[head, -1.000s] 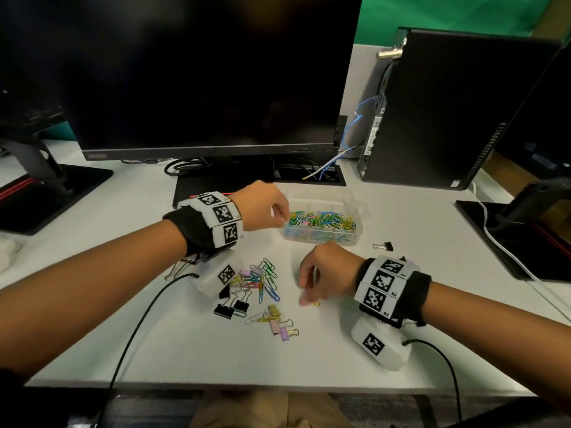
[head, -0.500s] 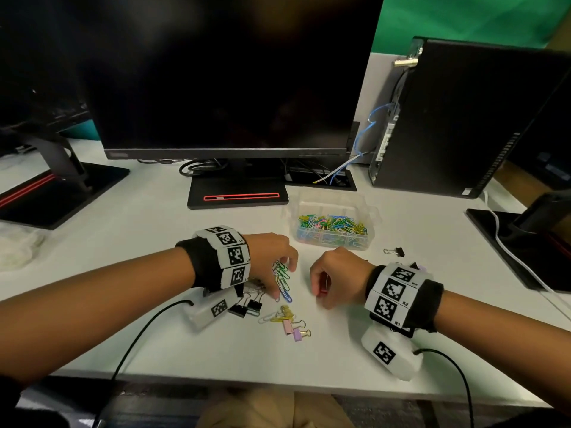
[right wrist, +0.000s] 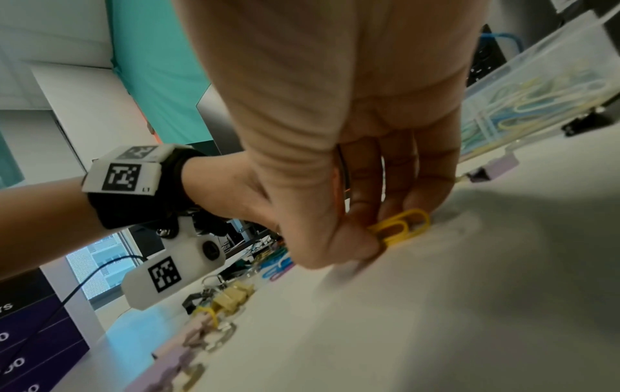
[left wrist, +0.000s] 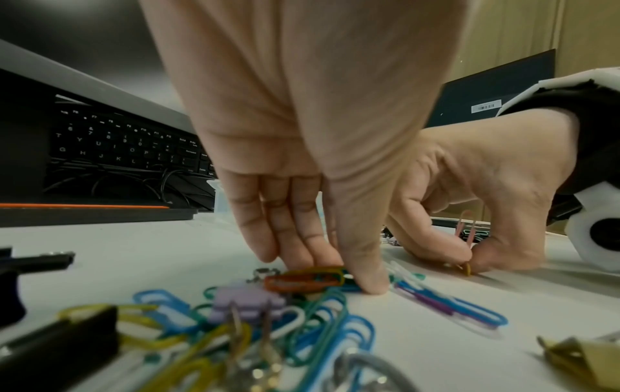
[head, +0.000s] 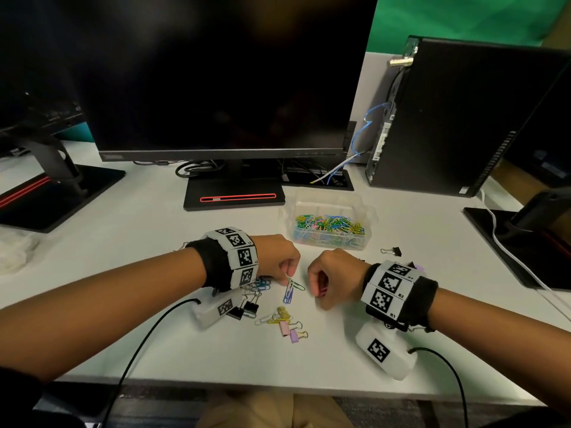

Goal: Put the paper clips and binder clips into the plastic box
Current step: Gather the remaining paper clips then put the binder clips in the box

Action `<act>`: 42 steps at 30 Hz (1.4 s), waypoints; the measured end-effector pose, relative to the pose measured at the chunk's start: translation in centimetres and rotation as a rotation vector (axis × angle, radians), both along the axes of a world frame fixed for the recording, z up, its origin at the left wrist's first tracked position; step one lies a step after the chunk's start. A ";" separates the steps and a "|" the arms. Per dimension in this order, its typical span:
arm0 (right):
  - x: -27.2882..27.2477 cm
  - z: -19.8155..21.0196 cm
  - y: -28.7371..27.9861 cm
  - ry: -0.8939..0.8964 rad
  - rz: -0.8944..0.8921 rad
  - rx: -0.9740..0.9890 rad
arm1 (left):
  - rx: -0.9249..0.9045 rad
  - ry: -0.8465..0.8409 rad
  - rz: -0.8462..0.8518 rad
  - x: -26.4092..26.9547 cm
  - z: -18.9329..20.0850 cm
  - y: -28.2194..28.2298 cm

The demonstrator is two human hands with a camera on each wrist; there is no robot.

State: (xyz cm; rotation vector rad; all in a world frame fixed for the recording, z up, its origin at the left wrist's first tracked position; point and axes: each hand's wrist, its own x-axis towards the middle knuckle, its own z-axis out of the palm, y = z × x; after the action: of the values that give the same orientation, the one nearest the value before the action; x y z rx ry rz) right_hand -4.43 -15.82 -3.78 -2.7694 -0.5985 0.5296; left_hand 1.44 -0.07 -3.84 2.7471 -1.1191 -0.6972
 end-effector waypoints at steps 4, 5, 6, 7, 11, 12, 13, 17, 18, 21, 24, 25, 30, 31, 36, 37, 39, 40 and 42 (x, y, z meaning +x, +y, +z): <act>0.4 0.5 -0.5 0.002 -0.016 0.008 | 0.024 0.005 -0.004 -0.1 -0.2 -0.2; 0.8 0.9 -0.7 -0.017 -0.034 0.015 | 0.031 -0.003 -0.017 -0.1 -0.2 -0.2; 1.4 1.4 -0.9 -0.048 -0.065 0.030 | 0.037 -0.012 -0.031 -0.1 -0.3 -0.2; 2.2 2.1 -1.2 -0.093 -0.102 0.057 | 0.044 -0.021 -0.044 -0.1 -0.4 -0.2; 5.8 4.4 -2.5 -0.312 -0.250 0.164 | 0.035 -0.036 -0.074 -0.2 -0.4 0.0; 6.7 4.6 -3.0 -0.355 -0.282 0.178 | 0.022 -0.036 -0.074 -0.2 -0.4 0.0; 7.5 4.6 -3.4 -0.381 -0.309 0.178 | 0.008 -0.034 -0.072 -0.2 -0.3 0.1; 8.8 3.2 -4.3 -0.396 -0.345 0.050 | -0.003 -0.020 -0.060 -0.1 -0.3 0.3; 8.6 2.9 -4.1 -0.414 -0.331 0.039 | -0.005 -0.015 -0.055 -0.1 -0.2 0.3; 6.5 2.1 -3.1 -0.431 -0.215 0.054 | -0.041 -0.040 -0.040 0.3 0.4 0.5; 3.6 1.3 -2.0 -0.284 -0.037 0.032 | -0.117 -0.143 0.014 1.3 1.8 0.6; 2.7 1.0 -1.7 -0.214 0.008 0.034 | -0.152 -0.171 0.042 1.7 2.4 0.6; 0.0 0.3 0.0 -0.044 0.194 0.103 | -0.318 -0.260 0.121 4.0 4.3 -0.3; -0.3 0.2 0.4 -0.044 0.234 0.121 | -0.343 -0.270 0.120 4.2 4.4 -0.7; -0.9 -0.6 1.1 -0.041 0.308 0.060 | -0.349 -0.263 0.100 4.9 4.1 -3.3; -0.8 -0.6 0.9 -0.037 0.310 0.056 | -0.342 -0.265 0.096 5.0 3.9 -3.7; -0.8 -0.5 0.5 -0.026 0.314 0.055 | -0.339 -0.266 0.103 5.3 3.5 -4.3; -0.8 -0.5 0.3 -0.025 0.317 0.055 | -0.341 -0.265 0.117 5.4 3.4 -4.5; -0.7 -0.5 -0.1 -0.036 0.318 0.057 | -0.355 -0.264 0.156 5.4 3.4 -4.9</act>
State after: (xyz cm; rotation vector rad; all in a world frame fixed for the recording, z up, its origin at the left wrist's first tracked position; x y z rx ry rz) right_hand -5.16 -15.91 -4.31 -2.6482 -1.0552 0.5174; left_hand 6.83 -5.00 -0.48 2.6250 -0.9459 -0.1037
